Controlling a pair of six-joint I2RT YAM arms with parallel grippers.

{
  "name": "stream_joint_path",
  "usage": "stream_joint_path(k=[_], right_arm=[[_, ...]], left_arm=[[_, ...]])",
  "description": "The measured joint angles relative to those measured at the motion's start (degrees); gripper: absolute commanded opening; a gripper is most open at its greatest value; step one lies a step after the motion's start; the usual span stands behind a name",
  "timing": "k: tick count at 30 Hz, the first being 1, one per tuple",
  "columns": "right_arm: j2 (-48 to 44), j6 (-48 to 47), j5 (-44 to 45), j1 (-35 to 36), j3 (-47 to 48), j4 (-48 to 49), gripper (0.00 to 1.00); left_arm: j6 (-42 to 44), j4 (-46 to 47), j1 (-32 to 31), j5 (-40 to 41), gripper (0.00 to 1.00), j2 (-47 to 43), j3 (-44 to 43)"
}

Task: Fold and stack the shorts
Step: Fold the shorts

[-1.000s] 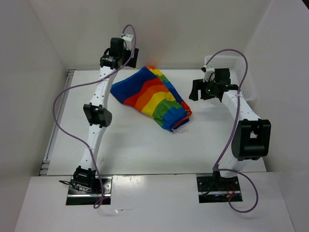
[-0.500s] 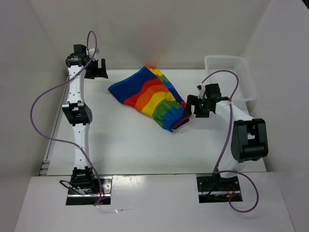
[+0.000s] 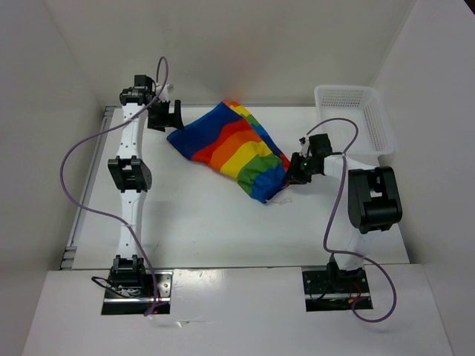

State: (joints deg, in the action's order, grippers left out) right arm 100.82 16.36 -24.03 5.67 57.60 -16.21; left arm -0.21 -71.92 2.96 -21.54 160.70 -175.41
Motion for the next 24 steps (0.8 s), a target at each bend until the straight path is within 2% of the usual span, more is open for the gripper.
stream_joint_path(k=[1, 2, 7, 12, 14, 15, 16, 18, 21, 23, 24], right_arm=[[0.4, 0.3, -0.1, 0.1, 0.0, 0.6, 0.02], [0.7, 0.2, -0.2, 0.1, 0.0, 1.1, 0.0], [1.1, -5.8, 0.9, 0.2, 1.4, 1.4, 0.0], [1.1, -18.1, 6.5, 0.2, 7.7, 0.4, 0.02], [1.2, -20.9, 8.6, 0.3, 11.3, 0.2, 0.27], [1.4, -22.0, 9.7, 0.3, 13.4, 0.2, 0.53], [1.6, -22.2, 10.6, 0.3, 15.2, 0.3, 0.62], [1.8, -23.6, 12.1, 0.4, 18.6, 0.5, 0.74], [1.5, -24.3, 13.1, 0.5, 20.8, 0.2, 0.8], [0.7, -24.4, 12.9, 0.5, 20.4, -1.1, 0.82], [0.0, -24.6, 12.7, 0.4, 19.7, -1.8, 0.78]], left_arm=[[0.0, -0.3, 0.1, -0.5, 1.0, -0.2, 0.1], [0.0, -0.7, 0.1, -0.9, 1.0, -0.9, 0.5], [-0.1, -2.0, -1.0, -1.6, 1.0, -12.4, 12.2], [0.0, -0.6, -5.4, -2.2, 1.0, -33.5, 28.1], [0.0, 0.5, -7.0, -2.1, 1.0, -43.0, 35.6], [0.0, 0.6, -7.2, -2.1, 1.0, -47.0, 38.9], [0.0, 0.9, -7.1, -2.1, 1.0, -50.4, 42.2], [0.0, 1.4, -6.5, -1.6, 1.0, -56.6, 50.5], [0.0, 3.5, -5.9, 0.4, 1.0, -60.8, 61.8], [0.0, 7.0, -5.7, 2.6, 1.0, -61.6, 70.4], [0.0, 9.1, -5.7, 3.3, 1.0, -61.5, 73.7]])
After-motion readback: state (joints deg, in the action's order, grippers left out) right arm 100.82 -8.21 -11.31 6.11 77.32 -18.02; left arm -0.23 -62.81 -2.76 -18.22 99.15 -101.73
